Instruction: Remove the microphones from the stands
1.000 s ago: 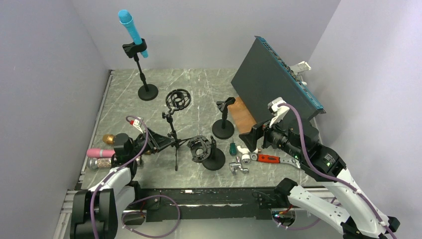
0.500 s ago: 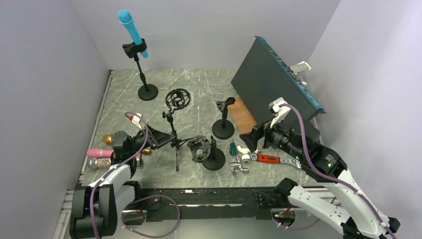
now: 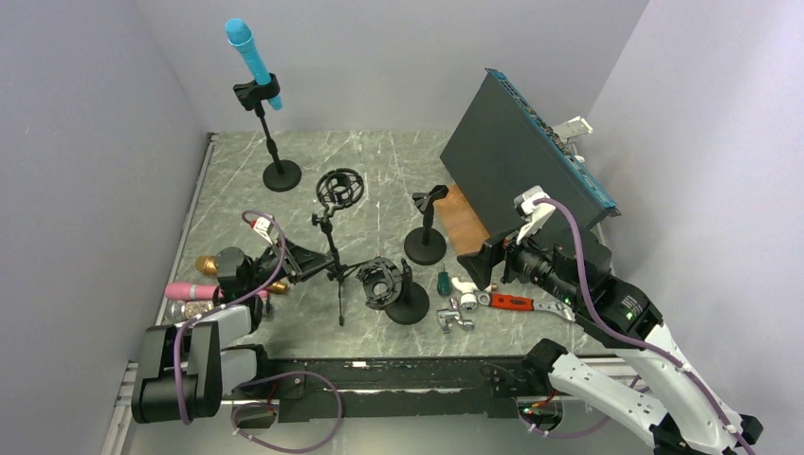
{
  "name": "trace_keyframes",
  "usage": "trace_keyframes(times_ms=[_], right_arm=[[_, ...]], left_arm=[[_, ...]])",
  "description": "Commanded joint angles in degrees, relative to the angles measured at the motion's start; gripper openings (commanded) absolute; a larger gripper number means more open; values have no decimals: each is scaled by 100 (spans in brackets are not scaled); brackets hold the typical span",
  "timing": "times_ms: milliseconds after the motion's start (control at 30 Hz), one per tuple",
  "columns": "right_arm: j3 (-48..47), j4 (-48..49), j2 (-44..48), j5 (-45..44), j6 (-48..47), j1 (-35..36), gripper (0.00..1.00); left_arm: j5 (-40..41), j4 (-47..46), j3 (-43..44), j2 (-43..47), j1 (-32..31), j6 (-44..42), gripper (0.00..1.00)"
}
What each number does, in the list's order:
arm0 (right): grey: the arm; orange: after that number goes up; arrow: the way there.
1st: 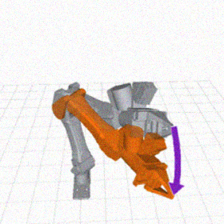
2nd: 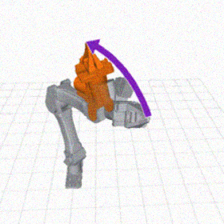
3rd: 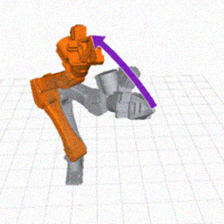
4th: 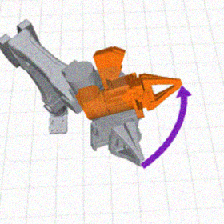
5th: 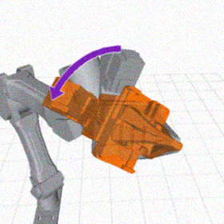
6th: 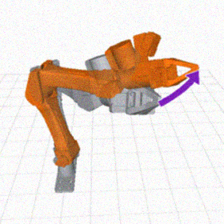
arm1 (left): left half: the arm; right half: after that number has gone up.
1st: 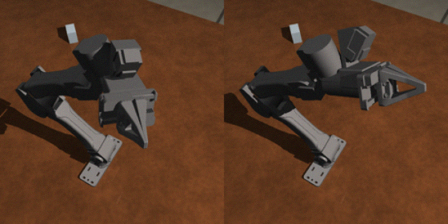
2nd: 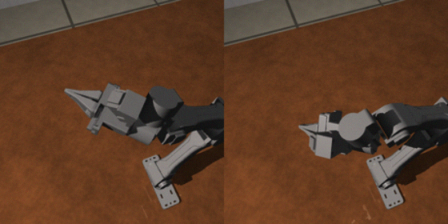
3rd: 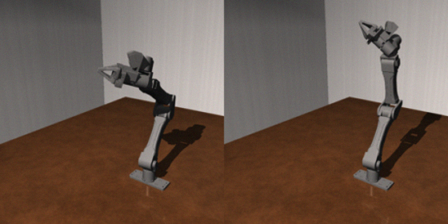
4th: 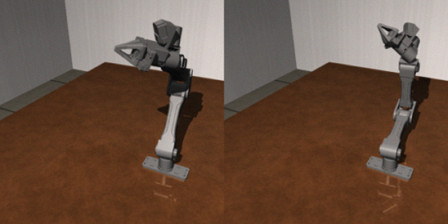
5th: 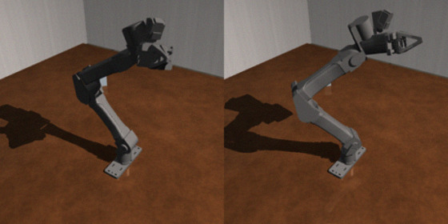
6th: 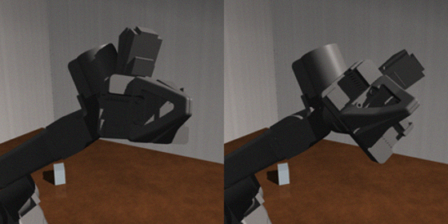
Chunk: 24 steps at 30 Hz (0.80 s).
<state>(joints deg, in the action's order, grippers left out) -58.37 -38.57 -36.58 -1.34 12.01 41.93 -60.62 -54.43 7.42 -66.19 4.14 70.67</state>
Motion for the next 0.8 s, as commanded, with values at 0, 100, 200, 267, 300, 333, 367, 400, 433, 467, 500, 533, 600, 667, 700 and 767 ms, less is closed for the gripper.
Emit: trace_keyframes(times_ms=[0, 100, 200, 267, 300, 333, 367, 400, 433, 467, 500, 533, 600, 667, 700, 767], right_arm=[[-53, 16, 96, -137, 12, 21, 100], [-34, 24, 106, -113, 25, 17, 100], [-39, 34, 98, -95, 17, 21, 100], [-43, 33, 90, -100, 23, 21, 100], [-39, 33, 82, -109, 15, 17, 100], [-42, 29, 81, -106, 12, 13, 100], [-36, 36, 75, -102, 12, 16, 100], [-34, 41, 68, -102, 12, 20, 100], [-28, 42, 59, -102, 12, 16, 100], [-25, 36, 50, -103, 12, 21, 100], [-21, 41, 42, -103, 12, 14, 100], [-21, 42, 31, -96, 12, 15, 100], [-17, 51, 19, -79, 12, 17, 100], [-17, 60, 15, -77, 14, 15, 100], [-22, 74, 5, -81, 19, 11, 100], [-45, 77, -12, -69, 23, 12, 100]], left_arm=[[-41, -1088, 56, -163, -25, 367, 32], [-11, -1231, 7, -261, -21, 489, 23], [22, -1274, -57, -370, -21, 571, 6], [75, -1406, -133, -476, -19, 760, 0], [114, -1484, -177, -545, -19, 914, 0], [187, -1604, -249, -630, -19, 1097, 0], [285, -1787, -330, -715, -20, 1441, 0], [406, -1994, -424, -798, -19, 1776, 0], [527, -2199, -510, -893, -19, 2119, 0], [618, -2396, -579, -982, -19, 2431, 0], [701, -2529, -654, -1075, -20, 2764, 0], [799, -2773, -716, -1192, -24, 3059, 0], [983, -3184, -924, -1360, -19, 3652, 0], [1142, -3579, -1035, -1527, -24, 4181, 0], [1268, -3799, -1086, -1640, -22, 4414, 0], [1422, -4022, -1127, -1800, -28, 4746, 0]])
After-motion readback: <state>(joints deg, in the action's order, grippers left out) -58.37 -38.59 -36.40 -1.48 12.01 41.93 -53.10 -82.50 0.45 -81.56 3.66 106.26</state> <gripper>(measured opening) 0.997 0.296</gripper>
